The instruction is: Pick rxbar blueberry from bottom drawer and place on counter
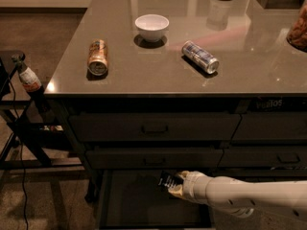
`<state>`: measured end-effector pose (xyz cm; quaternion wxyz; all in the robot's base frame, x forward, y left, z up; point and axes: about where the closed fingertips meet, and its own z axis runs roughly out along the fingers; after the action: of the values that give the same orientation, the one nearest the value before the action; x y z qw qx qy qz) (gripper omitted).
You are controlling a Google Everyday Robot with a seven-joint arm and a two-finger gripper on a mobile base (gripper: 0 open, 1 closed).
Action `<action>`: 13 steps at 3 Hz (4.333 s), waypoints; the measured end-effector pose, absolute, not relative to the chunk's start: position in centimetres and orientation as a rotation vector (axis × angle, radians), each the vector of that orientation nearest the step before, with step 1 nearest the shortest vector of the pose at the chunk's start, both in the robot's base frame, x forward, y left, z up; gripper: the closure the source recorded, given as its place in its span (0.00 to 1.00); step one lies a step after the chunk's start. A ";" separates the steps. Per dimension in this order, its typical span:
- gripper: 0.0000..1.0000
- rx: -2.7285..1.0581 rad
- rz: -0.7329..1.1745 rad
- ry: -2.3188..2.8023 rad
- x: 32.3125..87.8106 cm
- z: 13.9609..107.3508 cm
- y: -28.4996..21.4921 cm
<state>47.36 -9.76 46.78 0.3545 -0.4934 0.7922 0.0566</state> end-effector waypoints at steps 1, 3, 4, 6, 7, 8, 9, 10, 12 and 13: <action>1.00 -1.265 0.069 2.018 47.7 51.2 -10.1; 1.00 -1.263 -0.005 1.964 48.0 56.6 -10.2; 1.00 -1.259 0.008 1.947 48.3 58.6 -10.0; 1.00 -1.246 -0.034 1.859 48.3 67.2 -10.1; 1.00 -1.228 -0.084 1.811 49.1 71.7 -10.8; 1.00 -1.226 -0.083 1.810 49.2 72.1 -10.7; 1.00 -1.212 -0.105 1.783 49.8 74.8 -10.9; 1.00 -1.193 -0.158 1.728 50.6 79.8 -11.6; 1.00 -1.189 -0.235 1.660 51.3 85.5 -12.3; 1.00 -1.170 -0.224 1.651 52.0 86.2 -12.0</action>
Offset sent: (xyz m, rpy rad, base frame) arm 0.0051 -0.0046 0.1479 -0.0740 -0.1869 -0.0283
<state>51.99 -12.03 86.16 0.5250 -0.4891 0.6902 -0.0936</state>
